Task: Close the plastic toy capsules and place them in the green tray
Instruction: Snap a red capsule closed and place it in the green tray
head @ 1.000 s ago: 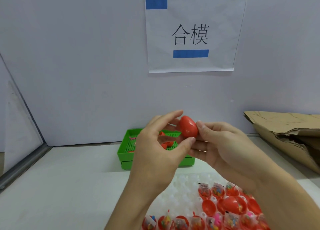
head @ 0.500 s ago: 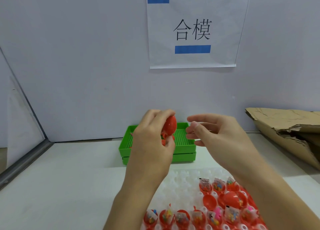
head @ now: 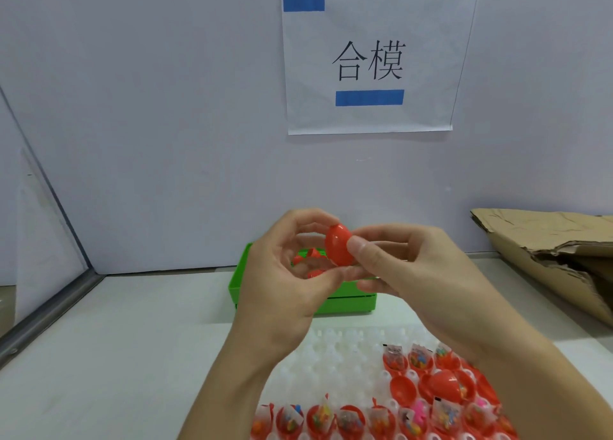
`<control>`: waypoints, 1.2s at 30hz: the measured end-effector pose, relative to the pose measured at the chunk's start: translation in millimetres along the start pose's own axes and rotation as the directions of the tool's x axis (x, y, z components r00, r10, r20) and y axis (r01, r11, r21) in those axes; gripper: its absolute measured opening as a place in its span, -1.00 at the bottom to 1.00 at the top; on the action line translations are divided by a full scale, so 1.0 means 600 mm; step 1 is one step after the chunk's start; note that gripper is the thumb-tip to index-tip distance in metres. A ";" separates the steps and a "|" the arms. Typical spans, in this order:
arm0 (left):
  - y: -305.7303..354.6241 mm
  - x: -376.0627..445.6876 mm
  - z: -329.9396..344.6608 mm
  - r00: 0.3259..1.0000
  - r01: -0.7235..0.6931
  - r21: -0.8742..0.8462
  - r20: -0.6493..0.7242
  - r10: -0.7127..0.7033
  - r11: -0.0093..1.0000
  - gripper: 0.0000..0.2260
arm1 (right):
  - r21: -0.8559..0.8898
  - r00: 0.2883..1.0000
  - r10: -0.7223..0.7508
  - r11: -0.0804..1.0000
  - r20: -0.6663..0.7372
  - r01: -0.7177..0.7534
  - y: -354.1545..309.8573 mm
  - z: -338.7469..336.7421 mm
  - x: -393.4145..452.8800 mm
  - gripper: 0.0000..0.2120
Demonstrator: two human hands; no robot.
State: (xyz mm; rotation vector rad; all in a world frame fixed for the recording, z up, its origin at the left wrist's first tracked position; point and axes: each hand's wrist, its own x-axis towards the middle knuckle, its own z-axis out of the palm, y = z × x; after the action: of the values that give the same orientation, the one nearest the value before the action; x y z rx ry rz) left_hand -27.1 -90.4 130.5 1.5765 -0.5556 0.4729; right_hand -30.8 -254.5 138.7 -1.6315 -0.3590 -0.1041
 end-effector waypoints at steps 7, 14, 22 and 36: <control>0.005 -0.002 0.002 0.987 -0.134 0.362 -0.031 0.156 0.922 -0.44 | 0.002 0.997 0.003 1.000 0.081 -0.003 0.000 -0.003 -0.002 -0.68; 0.018 -0.008 0.011 0.993 -0.006 0.238 0.116 -0.022 0.971 -0.41 | 0.060 0.998 0.006 0.998 -0.057 -0.003 0.002 -0.001 0.000 -0.59; 0.015 -0.005 0.025 0.986 0.113 -0.064 0.130 -0.104 0.992 -0.70 | -0.161 0.984 -0.164 0.975 -0.070 0.151 -0.012 0.005 -0.009 -0.71; 0.025 -0.008 0.025 0.983 0.030 0.264 0.165 -0.076 0.964 -0.73 | 0.333 0.970 0.190 0.914 0.153 -0.232 -0.029 -0.026 -0.009 -0.60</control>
State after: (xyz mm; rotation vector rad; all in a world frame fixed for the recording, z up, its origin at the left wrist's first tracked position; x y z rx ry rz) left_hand -40.5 -106.0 138.4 1.8933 -0.5999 0.3812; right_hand -38.9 -270.1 155.4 -1.3154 -0.2698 0.2117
